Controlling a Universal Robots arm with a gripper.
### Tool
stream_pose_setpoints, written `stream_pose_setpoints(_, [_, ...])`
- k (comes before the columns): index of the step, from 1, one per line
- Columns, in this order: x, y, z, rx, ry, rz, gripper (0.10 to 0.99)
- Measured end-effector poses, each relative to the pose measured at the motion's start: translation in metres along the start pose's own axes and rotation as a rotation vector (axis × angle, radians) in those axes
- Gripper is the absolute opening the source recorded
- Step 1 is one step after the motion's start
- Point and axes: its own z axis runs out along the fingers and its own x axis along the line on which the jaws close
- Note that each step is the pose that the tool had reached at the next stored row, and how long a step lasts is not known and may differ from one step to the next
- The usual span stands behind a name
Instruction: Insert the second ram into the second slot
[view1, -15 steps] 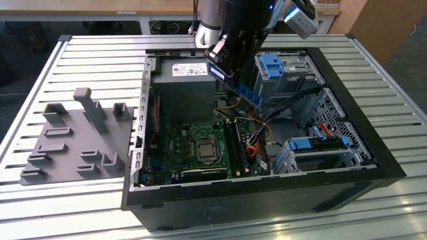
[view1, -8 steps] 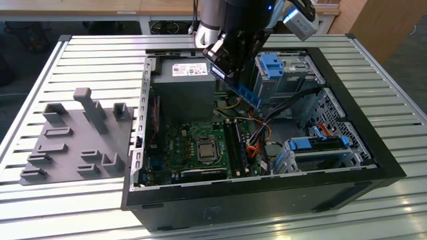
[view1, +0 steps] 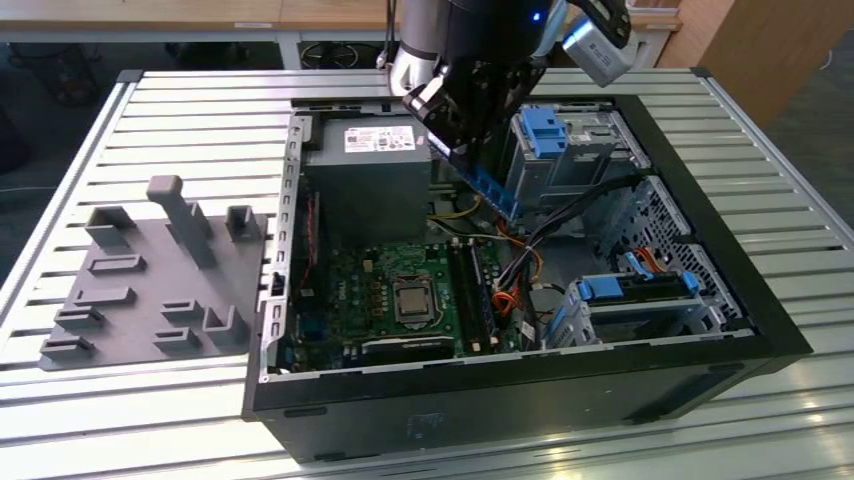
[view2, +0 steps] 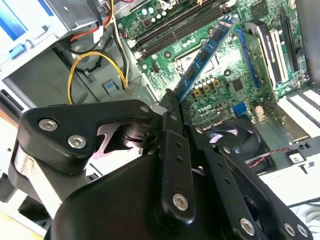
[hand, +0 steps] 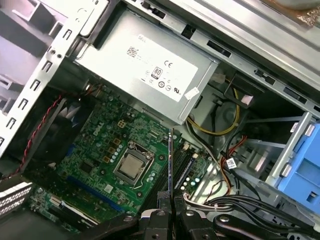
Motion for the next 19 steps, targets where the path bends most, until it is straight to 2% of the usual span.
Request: stream_pose_setpoints(19, [0.0, -0.0001, 0.0015, 0.009, -0.0071, 0.295, 0.137])
